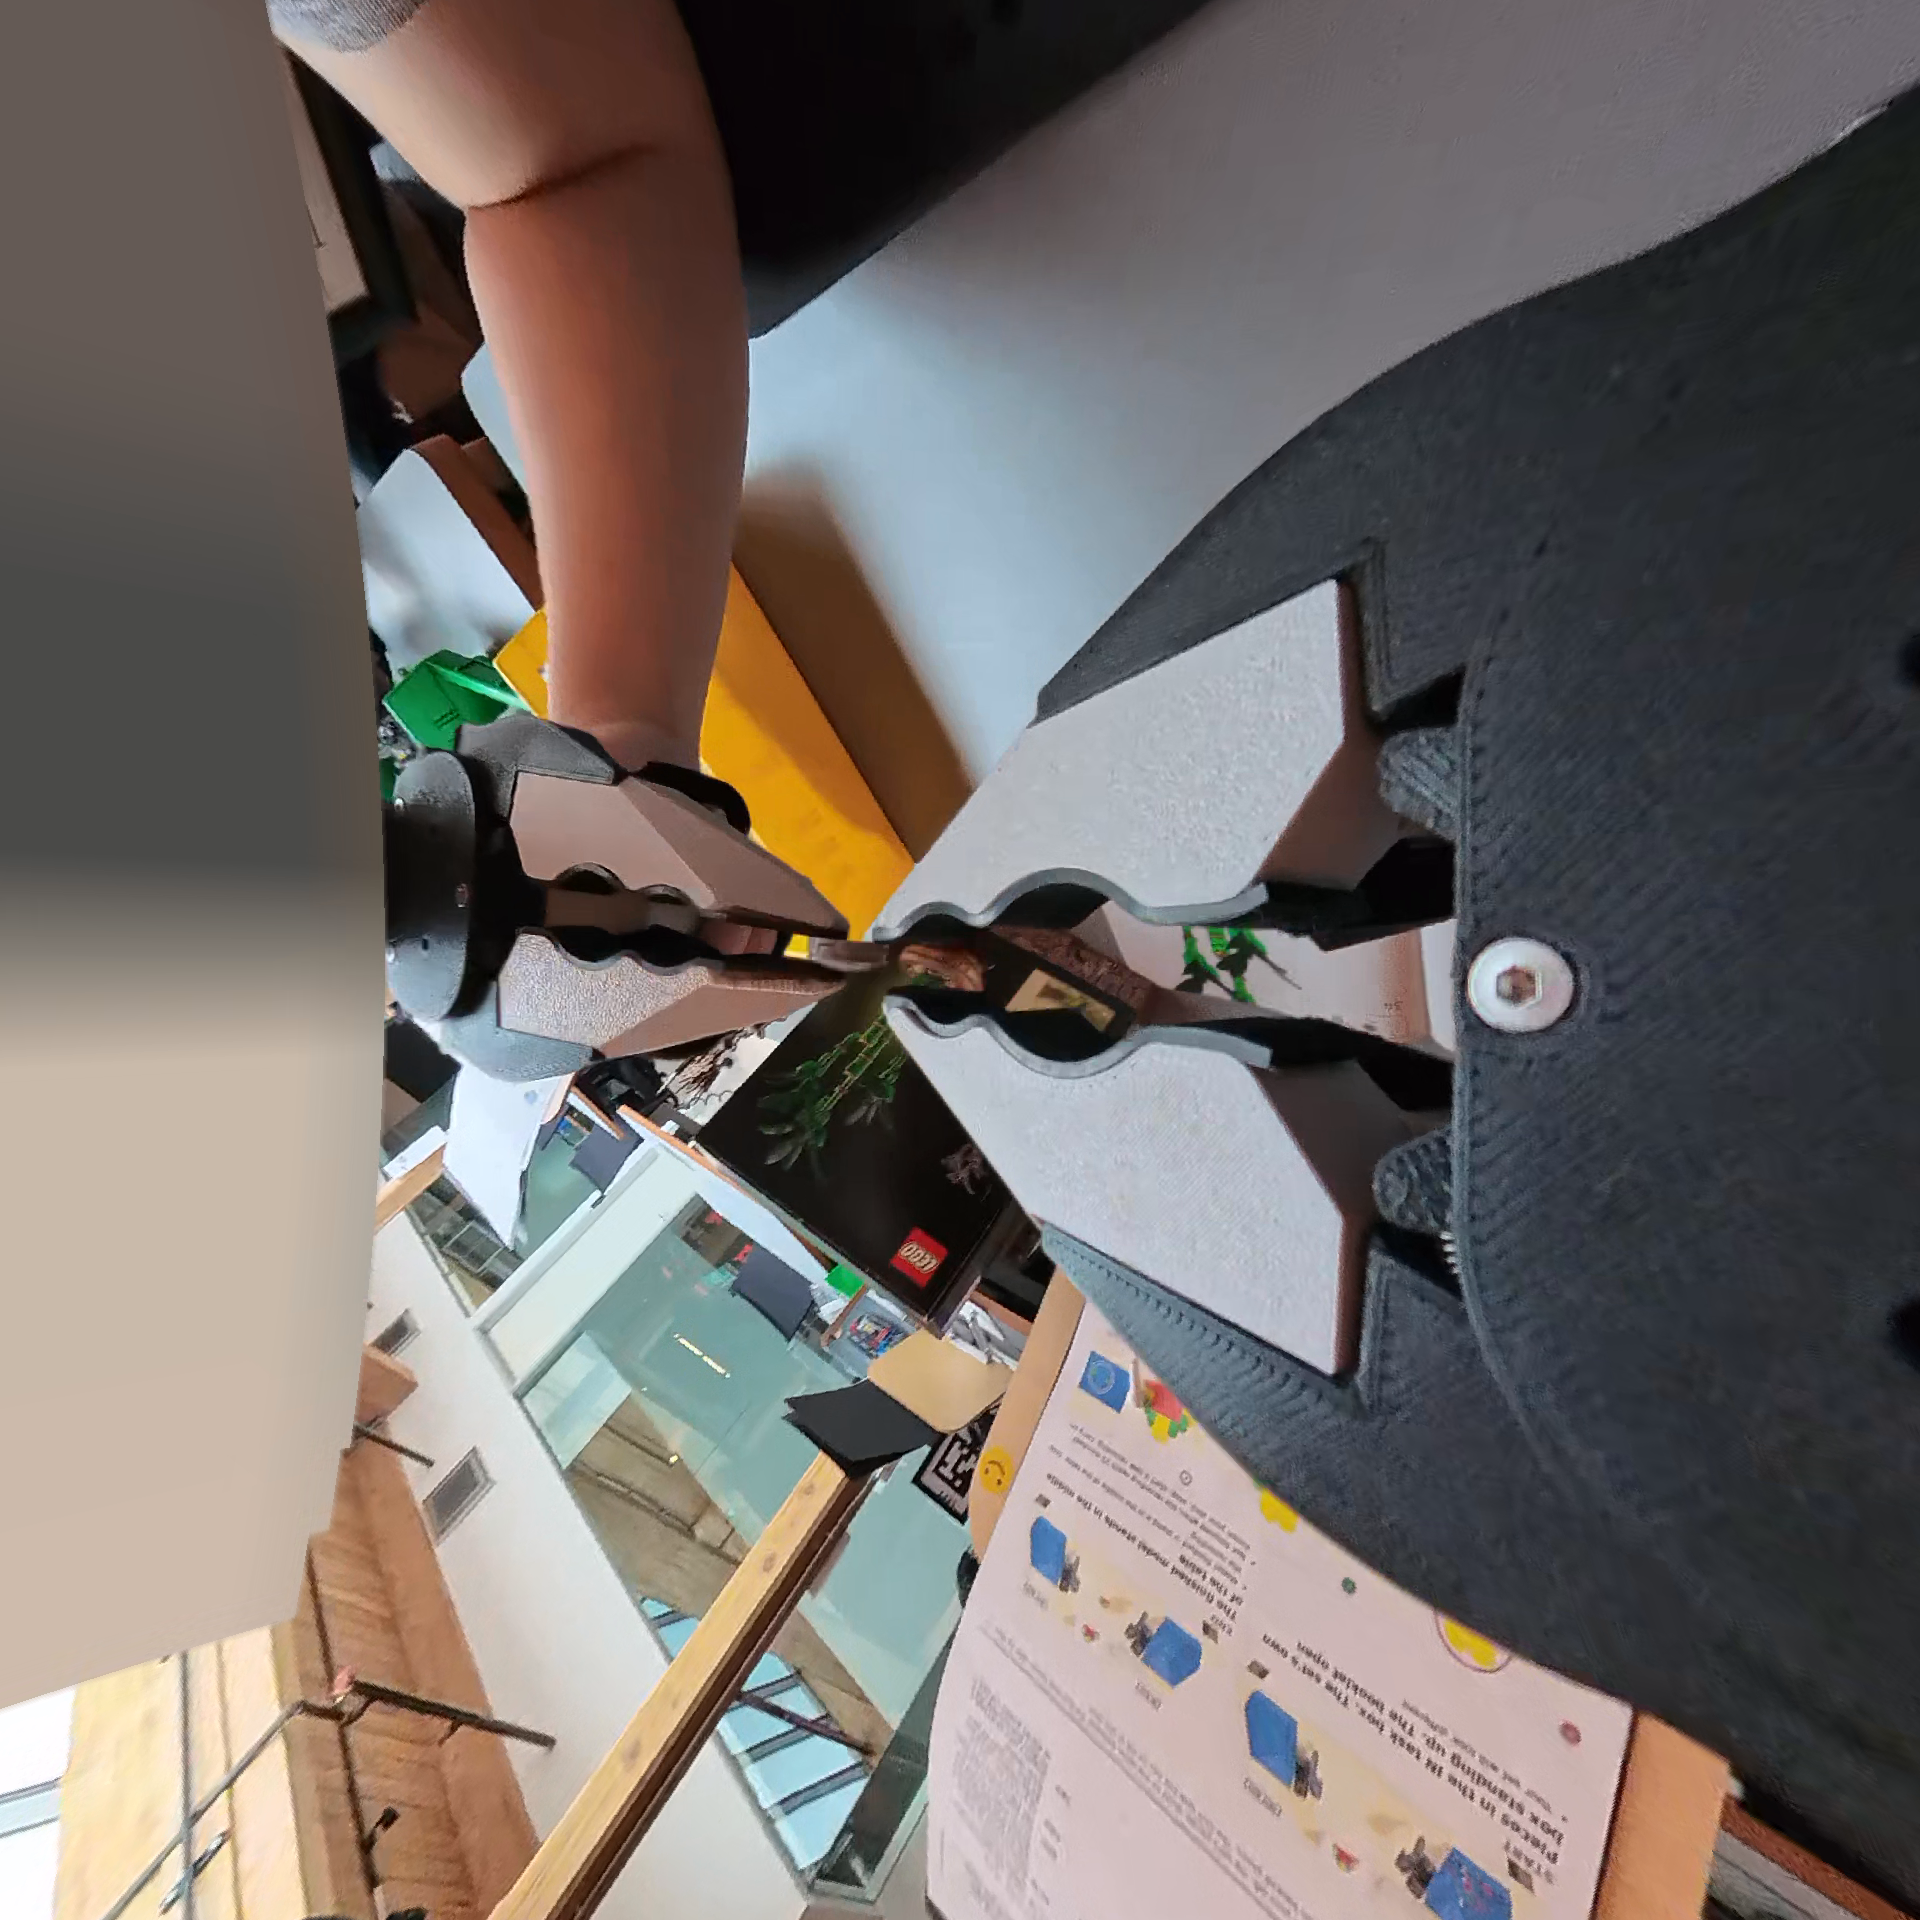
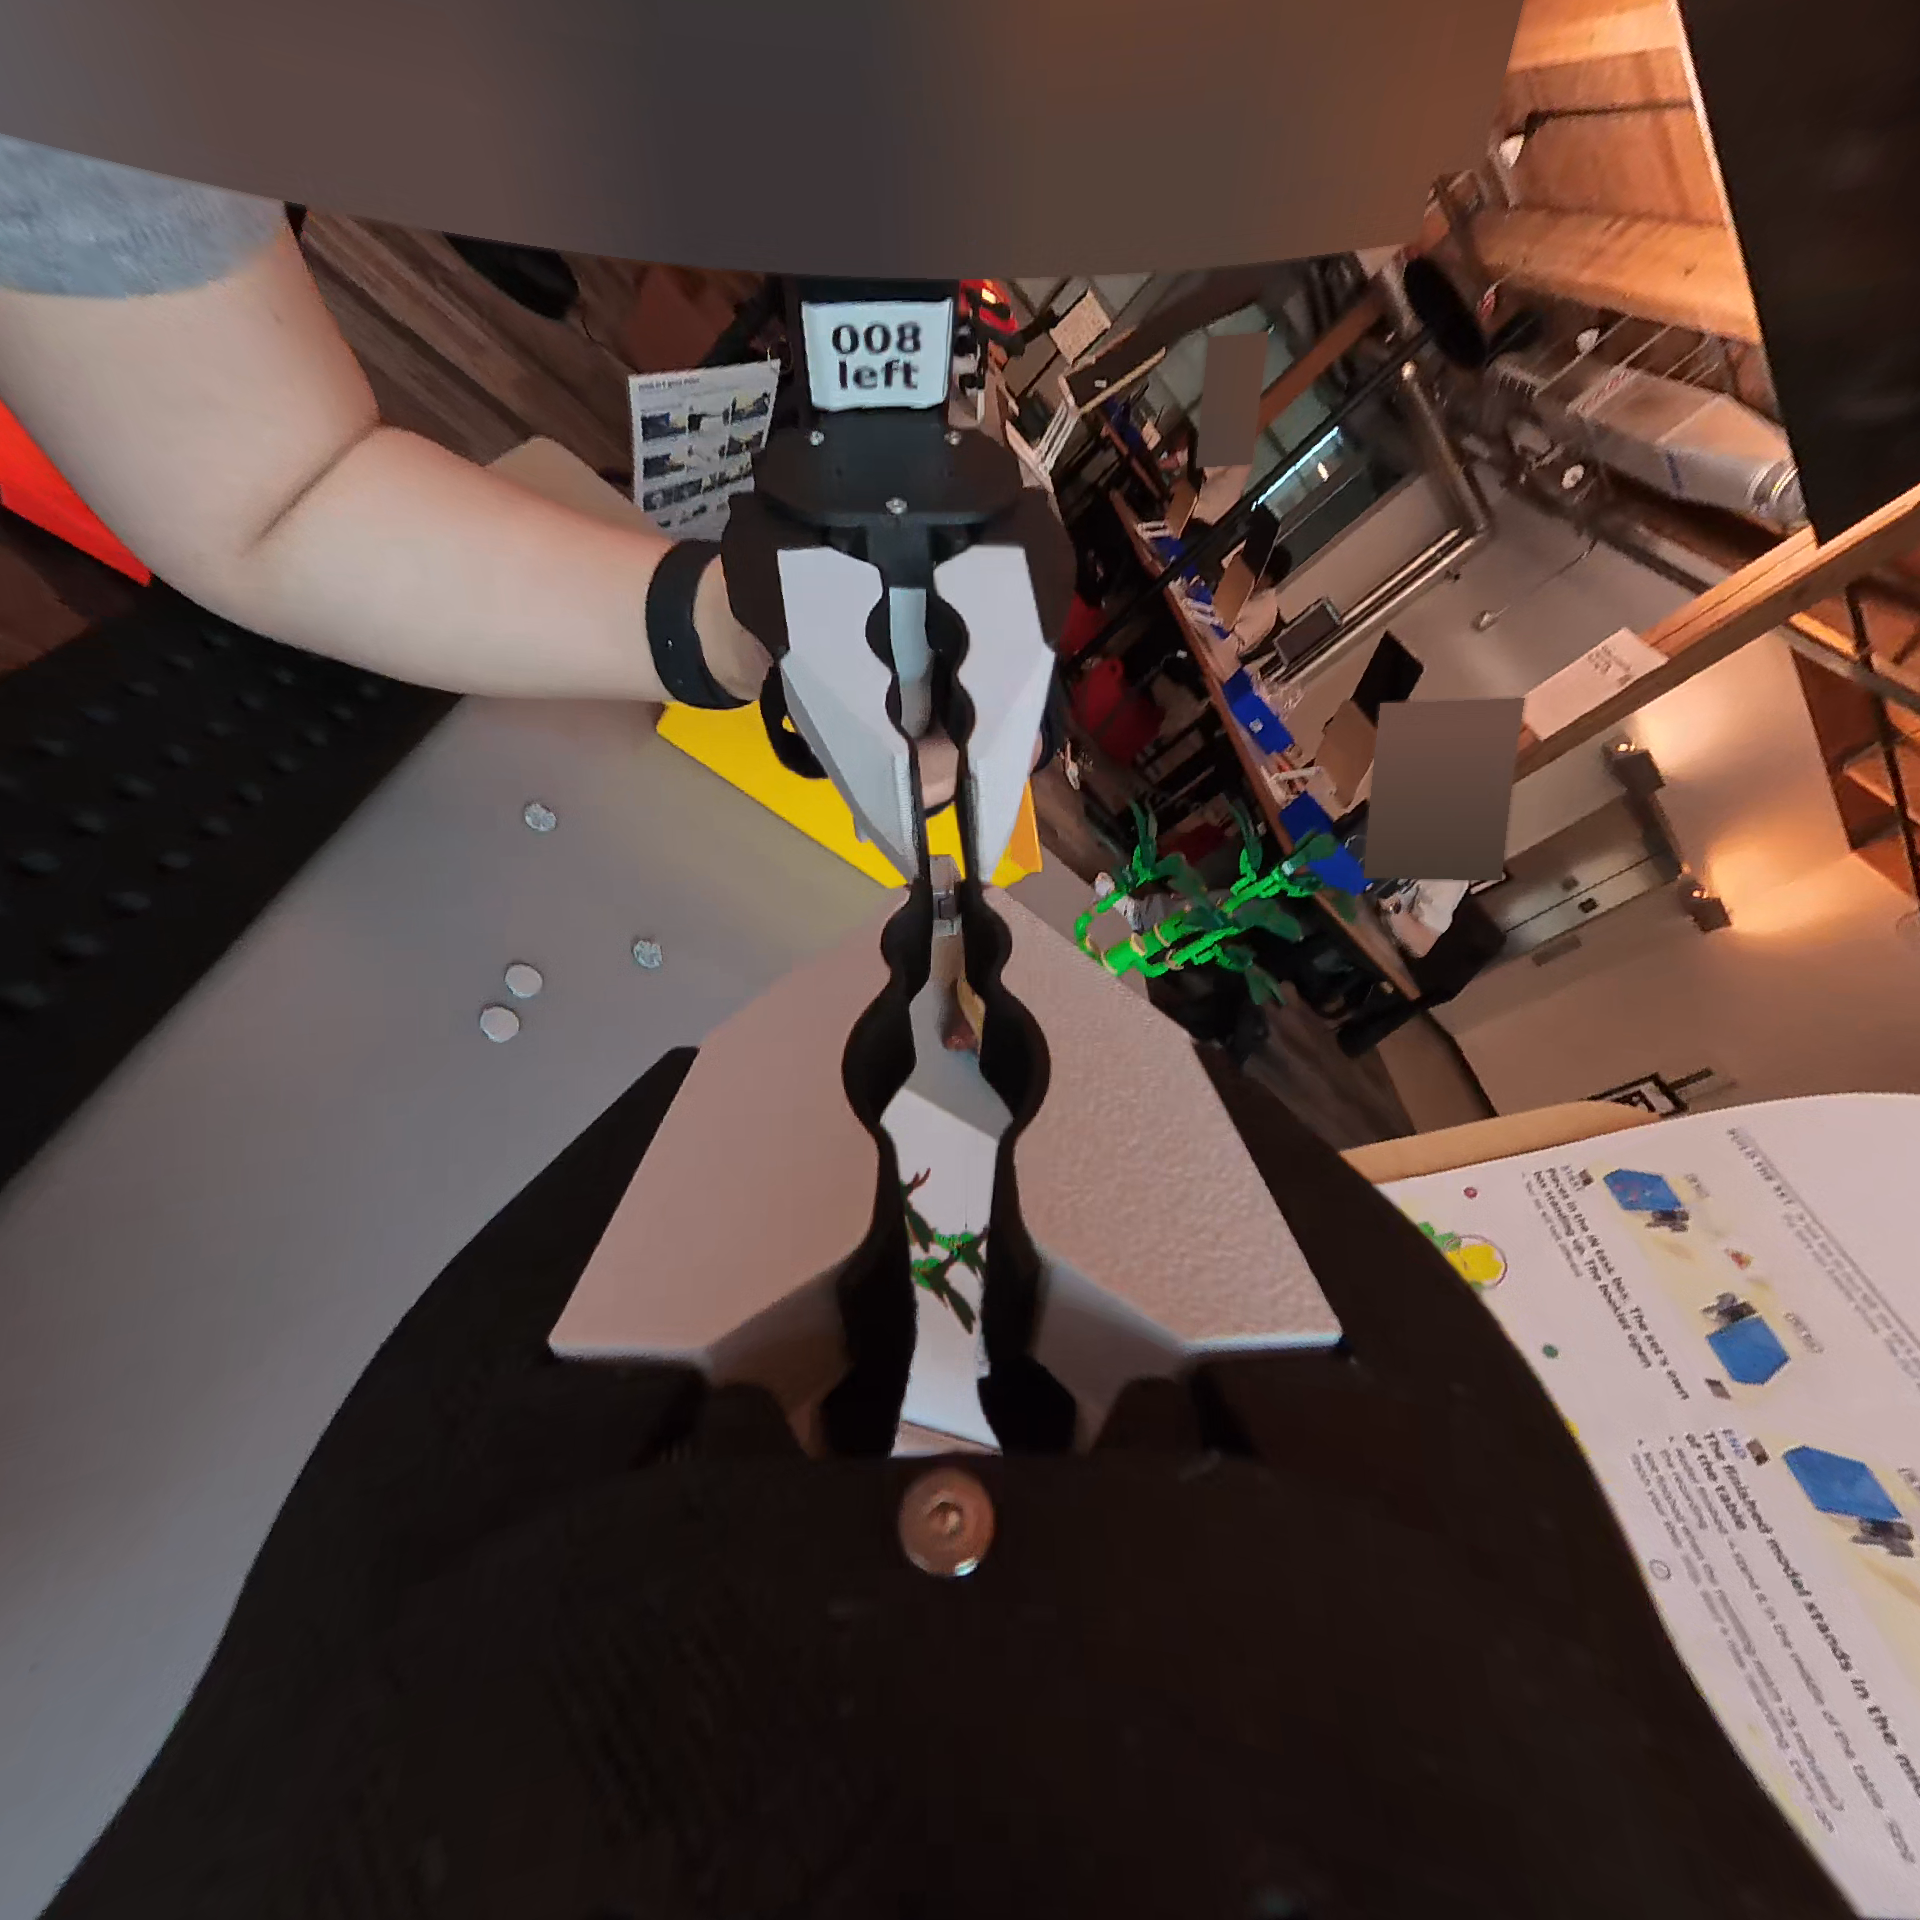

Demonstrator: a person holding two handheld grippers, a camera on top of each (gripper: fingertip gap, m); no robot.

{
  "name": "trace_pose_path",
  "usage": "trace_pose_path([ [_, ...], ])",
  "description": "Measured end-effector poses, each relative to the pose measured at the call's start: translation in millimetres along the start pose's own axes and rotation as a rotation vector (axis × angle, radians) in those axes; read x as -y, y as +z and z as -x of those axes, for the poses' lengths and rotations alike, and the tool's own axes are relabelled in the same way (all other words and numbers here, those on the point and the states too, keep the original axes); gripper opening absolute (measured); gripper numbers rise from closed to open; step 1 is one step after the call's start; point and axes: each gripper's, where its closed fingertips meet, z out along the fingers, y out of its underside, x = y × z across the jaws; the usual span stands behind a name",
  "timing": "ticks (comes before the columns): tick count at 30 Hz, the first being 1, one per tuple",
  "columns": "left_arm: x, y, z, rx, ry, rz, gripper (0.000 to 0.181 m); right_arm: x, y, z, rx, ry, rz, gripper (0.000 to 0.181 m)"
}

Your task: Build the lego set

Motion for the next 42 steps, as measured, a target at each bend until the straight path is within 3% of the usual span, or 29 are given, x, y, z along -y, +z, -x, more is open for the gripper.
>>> trace_pose_path([
  [6, 17, -4, -4, -0.001, 0.03, -0.037, 0.005, 19, -8, 1, -0.003, -0.035, -0.057, 0.005],
  [13, 25, -5, -8, -0.019, 0.021, -0.056, 0.008, 19, -2, 6, 0.013, -0.044, -0.059, 0.005],
  [42, 8, 1, -3, 0.015, 0.072, 0.017, 0.002, 4, 0, 1, 0.03, 0.081, 0.016, 0.005],
])
